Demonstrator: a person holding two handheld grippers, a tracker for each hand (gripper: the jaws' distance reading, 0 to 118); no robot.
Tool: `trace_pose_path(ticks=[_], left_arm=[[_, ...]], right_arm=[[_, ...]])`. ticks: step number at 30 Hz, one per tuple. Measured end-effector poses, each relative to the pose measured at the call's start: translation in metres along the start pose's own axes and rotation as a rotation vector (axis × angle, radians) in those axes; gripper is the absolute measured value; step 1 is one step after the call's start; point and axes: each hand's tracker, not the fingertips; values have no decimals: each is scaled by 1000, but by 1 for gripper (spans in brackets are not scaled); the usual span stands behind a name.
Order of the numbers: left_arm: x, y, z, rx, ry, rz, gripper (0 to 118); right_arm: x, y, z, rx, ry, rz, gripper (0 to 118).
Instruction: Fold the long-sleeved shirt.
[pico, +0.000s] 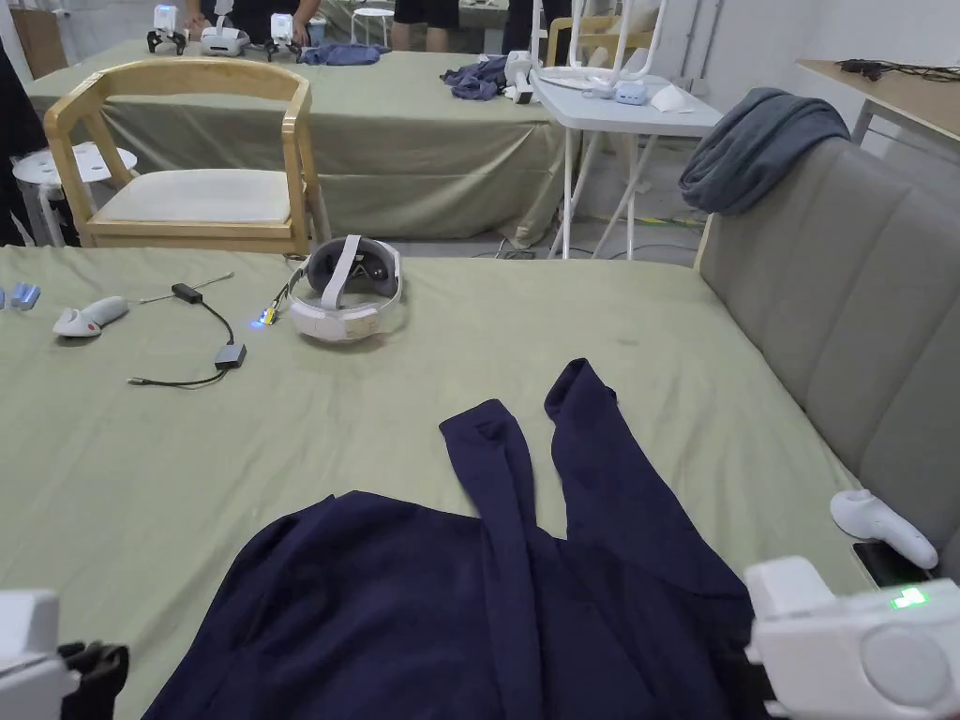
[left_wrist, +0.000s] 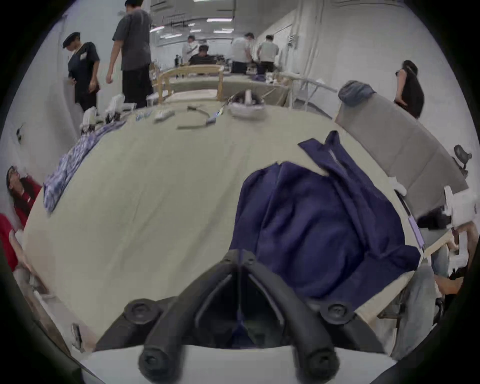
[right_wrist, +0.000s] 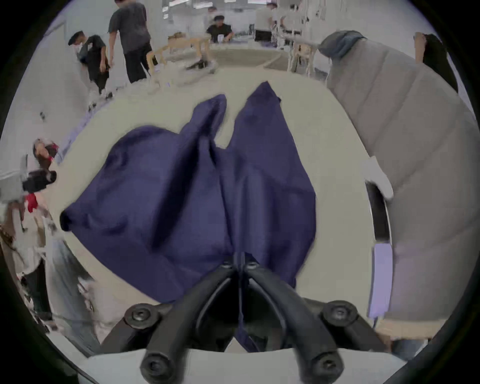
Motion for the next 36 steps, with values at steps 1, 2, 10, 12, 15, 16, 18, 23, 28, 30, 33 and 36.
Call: trace_pose_path(ticks=[1,2,10,12,15,16,18,23,28,30,33,36], left_arm=[[6,12,-10,-10,3,-9,4],[12,20,-17,-15,-2,-39,4],[37,53,-67,17,-56,-46,4],[40,51,-71,7,-93,-1,4],[35,47,-79,-19,-120,20,4],[35,46,-81,-26,-111,21,4],[34,44,-85,-43,-86,15,4],[33,44,-85,-49,-100,15,4],[38,42,-72,-14,-116,9,4],[41,39,-68,-6,-124,7,4],[46,33,-60,1,-122,5,4],[50,25,-53,0,-140,11,4]], right_arm=[[-6,22,-4,8,5,33,0],[-13,45,-11,15,10,78,0],[-64,218,-145,2,93,73,93],[-81,243,-193,-73,79,82,90],[-98,257,-251,-194,10,81,58],[-101,258,-269,-236,-19,67,46],[-102,253,-289,-296,-47,14,42],[-101,253,-254,-192,-11,-1,2],[-93,180,-102,112,110,43,2],[-91,131,-52,162,165,38,2],[-87,50,-7,154,139,27,2],[-96,-23,-18,16,105,19,2]])
